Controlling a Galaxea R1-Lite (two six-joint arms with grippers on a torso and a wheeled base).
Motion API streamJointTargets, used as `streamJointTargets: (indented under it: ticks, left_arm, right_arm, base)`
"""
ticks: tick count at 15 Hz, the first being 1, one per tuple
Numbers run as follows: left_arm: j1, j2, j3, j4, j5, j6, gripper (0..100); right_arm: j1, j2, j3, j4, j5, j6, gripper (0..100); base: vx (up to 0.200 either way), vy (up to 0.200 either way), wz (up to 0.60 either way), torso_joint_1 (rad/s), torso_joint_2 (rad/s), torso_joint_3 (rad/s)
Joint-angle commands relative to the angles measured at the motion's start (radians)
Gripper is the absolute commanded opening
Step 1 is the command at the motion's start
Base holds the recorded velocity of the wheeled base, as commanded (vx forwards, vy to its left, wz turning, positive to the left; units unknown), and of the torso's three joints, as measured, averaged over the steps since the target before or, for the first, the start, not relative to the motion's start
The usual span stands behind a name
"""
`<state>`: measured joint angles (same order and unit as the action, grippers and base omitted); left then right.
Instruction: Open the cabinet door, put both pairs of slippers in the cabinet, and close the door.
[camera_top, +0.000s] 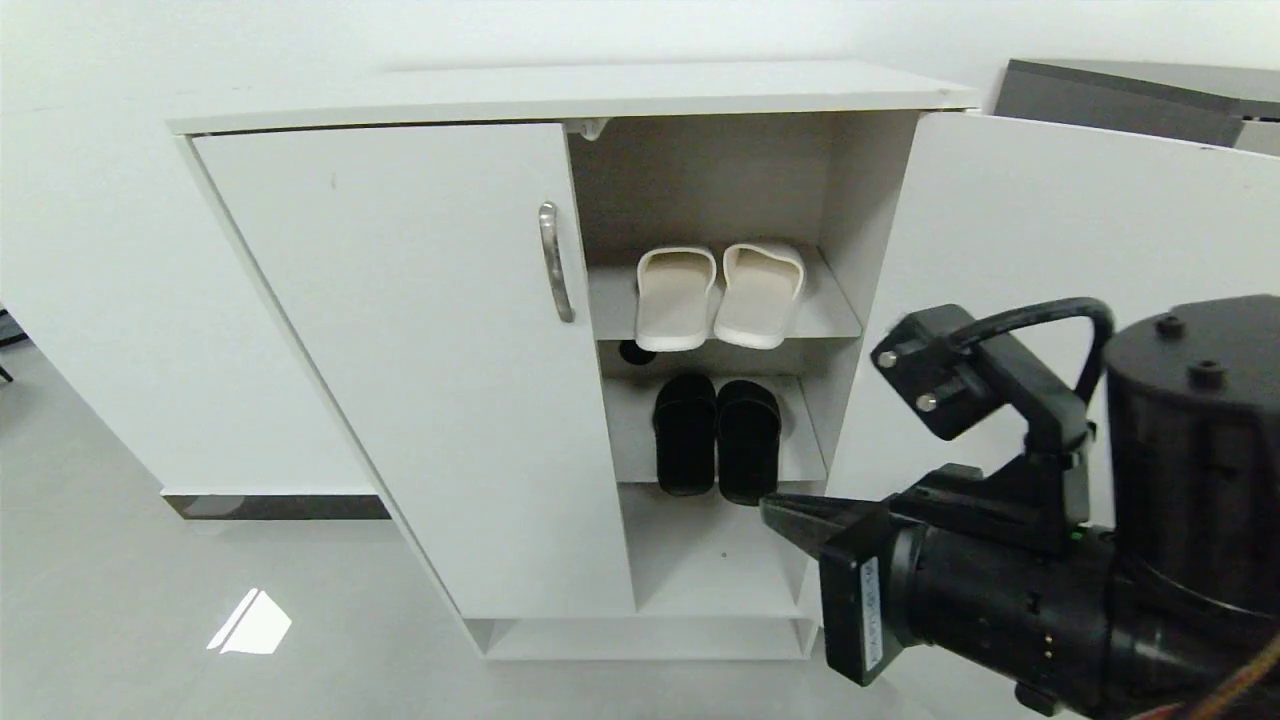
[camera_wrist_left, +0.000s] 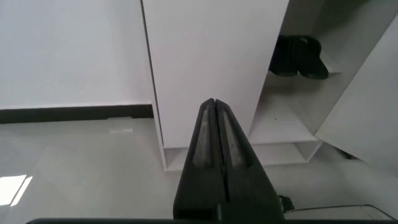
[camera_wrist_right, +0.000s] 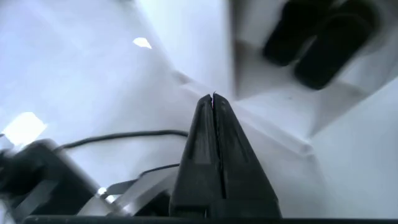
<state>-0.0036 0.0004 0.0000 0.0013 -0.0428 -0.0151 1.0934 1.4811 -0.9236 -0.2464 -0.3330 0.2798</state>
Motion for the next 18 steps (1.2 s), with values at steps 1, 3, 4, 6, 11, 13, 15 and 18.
streamJointTargets:
  ticks: [1,3,4,6,11,13,15,18]
  left_arm:
    - [0.001,0.001,0.000,0.000,0.000,0.000,0]
    - [0.001,0.001,0.000,0.000,0.000,0.001,0]
    - [-0.001,0.001,0.000,0.000,0.000,0.000,0]
    - [0.001,0.001,0.000,0.000,0.000,0.000,0]
    - [0.001,0.001,0.000,0.000,0.000,0.000,0]
    - [0.001,0.001,0.000,0.000,0.000,0.000,0]
    - [0.001,0.001,0.000,0.000,0.000,0.000,0]
    - [0.001,0.001,0.000,0.000,0.000,0.000,0]
  right_arm:
    - [-0.035,-0.054,0.112,-0.106,0.017,-0.027,0]
    - [-0.046,-0.053,0.197,-0.220,0.048,-0.044,0]
    - [-0.058,-0.058,0.227,-0.244,0.065,-0.071,0]
    - [-0.075,-0.059,0.273,-0.298,0.072,-0.122,0]
    - [-0.076,-0.059,0.290,-0.314,0.086,-0.129,0]
    - [-0.076,-0.058,0.290,-0.314,0.086,-0.129,0]
    - [-0.076,-0.058,0.290,-0.314,0.088,-0.129,0]
    - [-0.079,-0.050,0.292,-0.314,0.088,-0.128,0]
  base:
    - [-0.200,0.000,0.00,0.002,0.00,-0.002]
    - [-0.200,0.000,0.00,0.007,0.00,0.005]
    - [-0.200,0.000,0.00,-0.002,0.00,0.002]
    - [-0.200,0.000,0.00,0.002,0.00,0.000]
    - [-0.080,0.000,0.00,0.002,0.00,0.001]
    - [0.000,0.000,0.00,0.000,0.00,0.000]
    - [0.000,0.000,0.00,0.000,0.00,0.000]
    - [0.000,0.000,0.00,0.000,0.00,0.000]
